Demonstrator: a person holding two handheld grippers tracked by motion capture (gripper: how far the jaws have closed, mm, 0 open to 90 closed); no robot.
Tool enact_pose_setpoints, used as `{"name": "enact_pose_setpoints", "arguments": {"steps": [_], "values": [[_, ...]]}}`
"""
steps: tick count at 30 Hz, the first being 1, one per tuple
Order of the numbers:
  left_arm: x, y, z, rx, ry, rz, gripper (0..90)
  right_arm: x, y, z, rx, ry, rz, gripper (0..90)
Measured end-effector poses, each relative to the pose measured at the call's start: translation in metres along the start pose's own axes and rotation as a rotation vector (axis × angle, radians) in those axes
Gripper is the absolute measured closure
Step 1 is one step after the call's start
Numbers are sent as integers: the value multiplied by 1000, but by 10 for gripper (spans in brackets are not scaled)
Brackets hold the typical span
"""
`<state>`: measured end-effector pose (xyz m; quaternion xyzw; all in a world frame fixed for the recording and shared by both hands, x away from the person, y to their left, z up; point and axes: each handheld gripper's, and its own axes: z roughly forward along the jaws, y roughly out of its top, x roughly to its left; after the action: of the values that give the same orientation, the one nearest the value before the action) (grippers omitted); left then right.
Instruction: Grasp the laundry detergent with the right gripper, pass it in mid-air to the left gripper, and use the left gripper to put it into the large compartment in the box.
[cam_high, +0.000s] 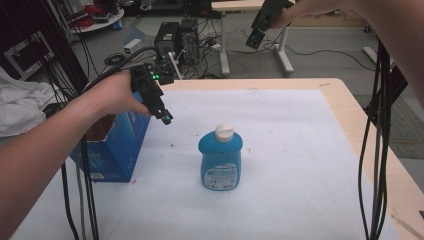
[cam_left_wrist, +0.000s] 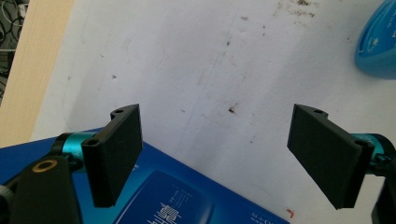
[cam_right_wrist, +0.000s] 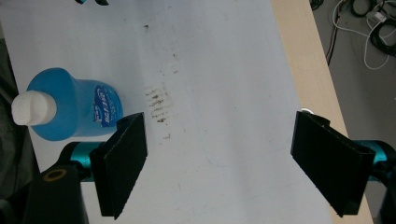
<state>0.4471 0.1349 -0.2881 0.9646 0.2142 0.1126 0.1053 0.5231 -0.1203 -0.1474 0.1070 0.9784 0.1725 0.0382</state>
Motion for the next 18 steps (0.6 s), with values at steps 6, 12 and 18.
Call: {"name": "enact_pose_setpoints", "arguments": {"steps": [6,12,18], "values": [[-1,-1,2,11,-6,12,183,2,-9,-7,-45,12,1,182],[-2,-2,1,13,-4,17,182,4,-25,-12,-106,33,0,182],[-2,-3,1,11,-6,16,183,12,-44,-19,-170,48,-5,182]]}}
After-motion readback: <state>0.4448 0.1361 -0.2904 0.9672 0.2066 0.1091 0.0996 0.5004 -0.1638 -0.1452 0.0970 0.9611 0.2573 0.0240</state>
